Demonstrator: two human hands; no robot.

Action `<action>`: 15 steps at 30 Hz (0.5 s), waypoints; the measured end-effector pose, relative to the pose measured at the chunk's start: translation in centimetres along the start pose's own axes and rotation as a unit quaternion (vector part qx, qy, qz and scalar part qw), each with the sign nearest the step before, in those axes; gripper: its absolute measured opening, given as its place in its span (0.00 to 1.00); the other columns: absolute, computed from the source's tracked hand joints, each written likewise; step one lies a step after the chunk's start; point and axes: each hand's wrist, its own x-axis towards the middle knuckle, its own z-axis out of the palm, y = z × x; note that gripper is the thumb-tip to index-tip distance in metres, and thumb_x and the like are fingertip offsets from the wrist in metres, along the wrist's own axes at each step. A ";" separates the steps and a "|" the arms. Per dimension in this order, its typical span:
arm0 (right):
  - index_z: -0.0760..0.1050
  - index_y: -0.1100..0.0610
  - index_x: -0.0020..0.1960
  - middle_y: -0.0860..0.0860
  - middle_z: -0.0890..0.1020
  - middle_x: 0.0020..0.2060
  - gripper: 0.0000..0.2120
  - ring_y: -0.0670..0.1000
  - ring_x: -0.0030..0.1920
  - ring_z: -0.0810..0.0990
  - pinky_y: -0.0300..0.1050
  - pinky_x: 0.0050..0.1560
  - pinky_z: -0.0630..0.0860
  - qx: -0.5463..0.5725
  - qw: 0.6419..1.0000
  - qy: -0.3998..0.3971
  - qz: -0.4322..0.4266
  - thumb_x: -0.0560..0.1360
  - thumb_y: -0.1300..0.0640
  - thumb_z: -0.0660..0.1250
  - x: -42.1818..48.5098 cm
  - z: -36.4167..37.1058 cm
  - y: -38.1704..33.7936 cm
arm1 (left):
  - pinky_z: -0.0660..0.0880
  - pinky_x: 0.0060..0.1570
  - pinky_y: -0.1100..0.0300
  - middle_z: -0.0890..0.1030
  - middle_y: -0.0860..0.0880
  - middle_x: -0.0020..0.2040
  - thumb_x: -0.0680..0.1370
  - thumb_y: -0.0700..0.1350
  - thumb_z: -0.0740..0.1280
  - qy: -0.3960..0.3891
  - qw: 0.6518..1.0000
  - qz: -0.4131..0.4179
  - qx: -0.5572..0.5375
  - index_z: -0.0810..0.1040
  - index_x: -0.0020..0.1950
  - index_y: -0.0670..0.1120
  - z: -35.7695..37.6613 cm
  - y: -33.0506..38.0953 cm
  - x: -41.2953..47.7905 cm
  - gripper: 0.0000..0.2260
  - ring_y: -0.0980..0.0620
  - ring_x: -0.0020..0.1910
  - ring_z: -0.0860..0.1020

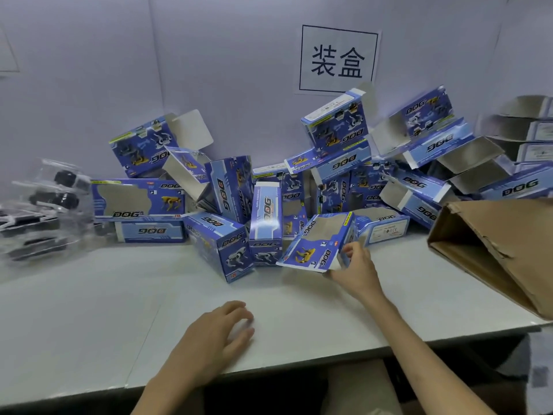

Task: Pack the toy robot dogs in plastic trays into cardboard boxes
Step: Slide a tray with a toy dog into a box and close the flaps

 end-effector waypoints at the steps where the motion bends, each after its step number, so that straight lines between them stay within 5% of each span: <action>1: 0.70 0.55 0.54 0.49 0.72 0.51 0.25 0.50 0.50 0.75 0.44 0.47 0.70 0.000 1.000 0.011 -0.005 0.65 0.54 0.82 0.1 0.3 0.3 | 0.67 0.59 0.67 0.68 0.65 0.70 0.82 0.60 0.57 0.003 1.000 0.002 -0.001 0.74 0.64 0.60 0.1 -0.1 0.0 0.14 0.63 0.62 0.72; 6: 0.81 0.61 0.48 0.56 0.85 0.44 0.04 0.56 0.45 0.83 0.43 0.46 0.73 0.027 0.988 0.147 -0.045 0.74 0.61 0.73 0.0 0.0 -0.7 | 0.62 0.53 0.77 0.69 0.69 0.65 0.80 0.62 0.57 0.017 1.000 -0.004 -0.023 0.75 0.63 0.61 0.4 -0.6 -0.1 0.15 0.68 0.58 0.71; 9: 0.83 0.60 0.45 0.53 0.85 0.39 0.04 0.52 0.39 0.82 0.41 0.43 0.72 0.045 0.976 0.197 -0.078 0.75 0.59 0.73 -0.8 -2.1 -3.3 | 0.70 0.55 0.70 0.78 0.67 0.57 0.79 0.59 0.65 0.049 0.992 -0.054 -0.106 0.80 0.56 0.59 -0.1 -0.1 0.4 0.09 0.67 0.54 0.76; 12: 0.83 0.58 0.42 0.44 0.81 0.32 0.05 0.41 0.34 0.79 0.33 0.37 0.73 0.072 0.973 0.200 -0.092 0.75 0.57 0.73 -2.7 -4.6 -6.0 | 0.78 0.42 0.62 0.84 0.60 0.43 0.74 0.58 0.70 0.160 0.936 -0.136 -0.283 0.83 0.46 0.56 -1.8 1.9 0.9 0.08 0.58 0.43 0.83; 15: 0.83 0.53 0.39 0.39 0.81 0.30 0.06 0.36 0.36 0.80 0.26 0.34 0.69 0.109 0.974 0.172 -0.097 0.74 0.55 0.74 -6.0 -6.4 -7.9 | 0.80 0.32 0.59 0.84 0.56 0.42 0.67 0.64 0.70 0.191 0.893 -0.135 -0.384 0.82 0.48 0.54 -4.5 5.1 1.7 0.17 0.53 0.38 0.84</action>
